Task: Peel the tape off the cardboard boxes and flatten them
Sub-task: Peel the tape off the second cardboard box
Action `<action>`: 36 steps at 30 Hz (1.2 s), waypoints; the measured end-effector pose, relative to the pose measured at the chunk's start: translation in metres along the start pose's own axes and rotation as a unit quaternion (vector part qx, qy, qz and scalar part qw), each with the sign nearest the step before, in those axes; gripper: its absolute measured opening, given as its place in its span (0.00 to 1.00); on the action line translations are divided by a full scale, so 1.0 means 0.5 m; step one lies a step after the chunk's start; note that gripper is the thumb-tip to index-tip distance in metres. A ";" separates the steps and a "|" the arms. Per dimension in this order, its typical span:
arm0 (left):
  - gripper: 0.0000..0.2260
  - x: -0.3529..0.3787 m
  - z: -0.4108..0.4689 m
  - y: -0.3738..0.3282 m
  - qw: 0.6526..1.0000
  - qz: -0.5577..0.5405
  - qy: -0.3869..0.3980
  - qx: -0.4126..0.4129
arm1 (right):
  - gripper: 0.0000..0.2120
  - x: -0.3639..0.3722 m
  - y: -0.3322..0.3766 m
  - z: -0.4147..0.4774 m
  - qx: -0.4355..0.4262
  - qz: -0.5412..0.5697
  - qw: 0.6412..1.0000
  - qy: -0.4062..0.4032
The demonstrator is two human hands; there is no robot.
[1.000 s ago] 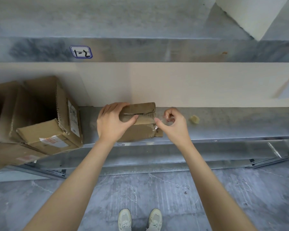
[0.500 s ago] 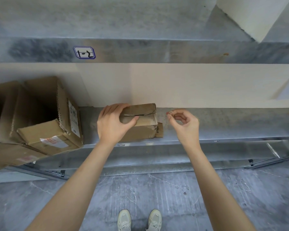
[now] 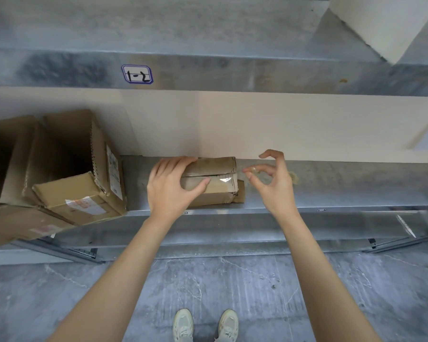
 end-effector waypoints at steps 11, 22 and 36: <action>0.25 -0.002 -0.009 -0.009 0.999 -0.032 0.018 -0.007 | 0.14 0.102 0.108 0.010 -0.081 0.015 0.996 0.033; 0.33 -0.054 -0.022 0.049 0.967 -0.245 0.032 -0.055 | 0.06 0.252 0.159 0.042 -0.164 -0.180 0.967 0.081; 0.27 -0.056 -0.106 0.138 0.924 -0.307 0.079 -0.214 | 0.16 0.267 0.144 0.008 -0.211 -0.287 0.932 0.060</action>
Point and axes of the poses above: each hand's wrist, its own z-axis towards the middle knuckle, its own x-axis out of the palm, y = z × x, the point moved 9 cm from there along z, towards the middle knuckle, and after that the axes turned 4 degrees about -z, right-handed, at the moved point
